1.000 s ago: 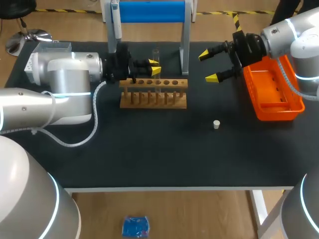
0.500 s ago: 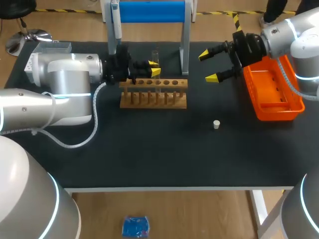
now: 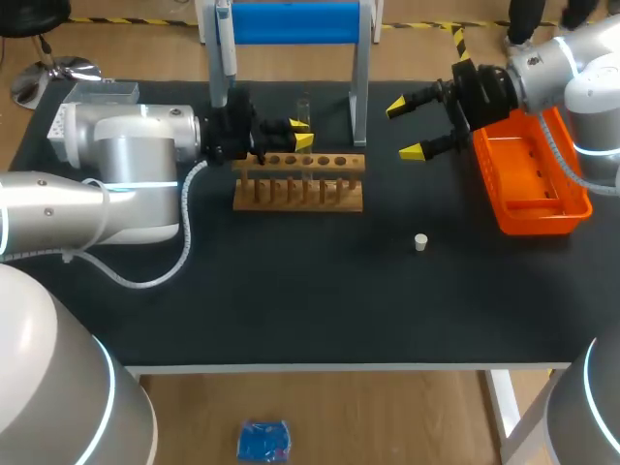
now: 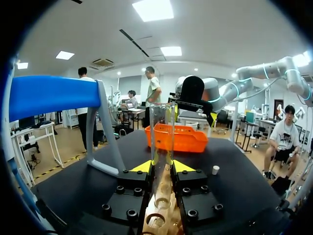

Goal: Invert the test tube, pick up the pipette, mount the tip to pipette, aspirate from beaker and dispense into the tube, eject the tip, return the pipette, and cap with the stopper.

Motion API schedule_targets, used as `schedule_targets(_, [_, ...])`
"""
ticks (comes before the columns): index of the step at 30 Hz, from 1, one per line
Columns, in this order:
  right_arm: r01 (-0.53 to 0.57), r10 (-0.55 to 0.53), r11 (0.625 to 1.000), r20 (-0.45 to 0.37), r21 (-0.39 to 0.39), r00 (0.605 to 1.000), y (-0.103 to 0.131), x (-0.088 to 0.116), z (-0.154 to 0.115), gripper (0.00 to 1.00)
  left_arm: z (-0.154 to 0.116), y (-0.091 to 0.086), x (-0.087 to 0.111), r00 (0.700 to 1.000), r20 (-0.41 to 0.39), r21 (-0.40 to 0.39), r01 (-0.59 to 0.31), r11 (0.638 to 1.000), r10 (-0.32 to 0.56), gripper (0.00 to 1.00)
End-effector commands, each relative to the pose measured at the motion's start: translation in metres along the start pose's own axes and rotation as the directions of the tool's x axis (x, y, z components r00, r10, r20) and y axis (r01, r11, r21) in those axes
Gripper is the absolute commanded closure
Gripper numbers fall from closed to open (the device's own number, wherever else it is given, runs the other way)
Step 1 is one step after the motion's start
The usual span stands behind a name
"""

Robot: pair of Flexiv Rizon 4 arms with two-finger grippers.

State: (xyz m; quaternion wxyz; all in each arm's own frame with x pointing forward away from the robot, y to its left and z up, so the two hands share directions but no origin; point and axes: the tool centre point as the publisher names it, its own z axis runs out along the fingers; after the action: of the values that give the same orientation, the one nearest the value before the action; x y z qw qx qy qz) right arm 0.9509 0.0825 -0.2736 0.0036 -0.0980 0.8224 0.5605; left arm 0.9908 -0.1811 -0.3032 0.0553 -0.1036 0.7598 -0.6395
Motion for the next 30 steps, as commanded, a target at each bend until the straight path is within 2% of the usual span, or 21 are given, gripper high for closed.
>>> schedule_targets(1, [-0.001, 0.001, 1.000, -0.001, 0.002, 1.000, 0.000, 0.000, -0.001, 0.00, 0.003, 0.003, -0.001, 1.000, -0.004, -0.015, 0.008, 1.000, -0.008, 0.65])
schedule_targets(2, [-0.001, 0.001, 1.000, -0.001, 0.002, 1.000, 0.000, 0.000, -0.001, 0.00, 0.003, 0.003, -0.001, 1.000, -0.004, -0.016, 0.008, 1.000, -0.008, 0.11])
schedule_targets(3, [-0.001, 0.001, 1.000, -0.001, 0.002, 1.000, 0.000, 0.000, -0.001, 0.00, 0.003, 0.003, -0.001, 1.000, -0.004, -0.014, 0.008, 1.000, -0.008, 0.02])
schedule_targets(19, [-0.001, 0.001, 1.000, -0.001, 0.002, 1.000, 0.000, 0.000, -0.001, 0.00, -0.002, 0.000, -0.001, 1.000, 0.011, -0.019, -0.001, 1.000, 0.001, 0.00])
schedule_targets(25, [-0.001, 0.001, 1.000, -0.001, 0.002, 1.000, 0.000, 0.000, -0.001, 0.00, -0.015, -0.014, -0.003, 1.000, 0.022, -0.034, -0.019, 0.999, 0.020, 0.00])
schedule_targets(30, [-0.001, 0.001, 1.000, -0.001, 0.002, 1.000, 0.000, 0.000, -0.001, 0.00, -0.037, -0.033, -0.003, 0.998, 0.042, -0.059, -0.035, 0.998, 0.037, 0.00])
